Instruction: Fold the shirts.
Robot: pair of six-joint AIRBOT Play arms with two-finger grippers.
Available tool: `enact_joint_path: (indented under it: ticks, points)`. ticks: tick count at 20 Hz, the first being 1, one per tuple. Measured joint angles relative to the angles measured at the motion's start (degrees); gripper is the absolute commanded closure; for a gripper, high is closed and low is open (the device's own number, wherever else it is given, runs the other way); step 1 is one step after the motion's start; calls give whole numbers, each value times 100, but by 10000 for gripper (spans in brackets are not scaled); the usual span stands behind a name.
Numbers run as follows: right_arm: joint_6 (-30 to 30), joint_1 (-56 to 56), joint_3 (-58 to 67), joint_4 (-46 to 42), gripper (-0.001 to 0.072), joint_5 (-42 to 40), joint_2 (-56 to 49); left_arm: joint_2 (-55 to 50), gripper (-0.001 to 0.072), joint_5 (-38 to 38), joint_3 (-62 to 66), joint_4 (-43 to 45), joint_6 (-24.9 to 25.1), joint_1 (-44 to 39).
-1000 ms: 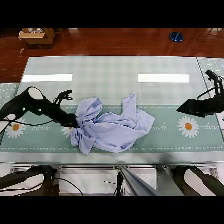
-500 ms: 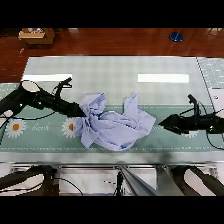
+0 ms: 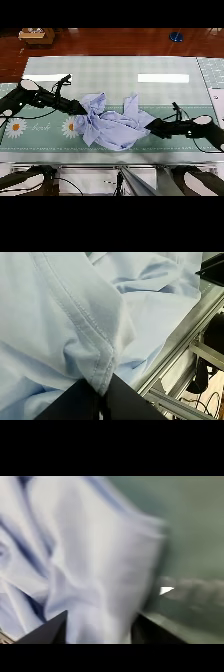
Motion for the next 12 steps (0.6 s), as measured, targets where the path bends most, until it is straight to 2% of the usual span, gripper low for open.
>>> enact_joint_path:
  ticks: [1,3,5,8,10,12]
  points:
    - [46,330,-7,192,659,-269,-173,0,683,0,0,-2,0,0]
    - [-125,798,17,713,674,-634,-463,0,684,0,2,-15,2,4]
    - [-688,986,166,1255,674,-684,-584,13,684,-33,26,-63,2,42]
    - [-1403,800,813,2192,675,184,-262,195,686,-170,286,-638,72,282]
    - [-1554,452,1488,2490,675,636,229,437,686,-249,675,-1233,199,557]
    - [-1464,4,2297,2391,675,907,778,765,686,-352,1266,-1733,291,903]
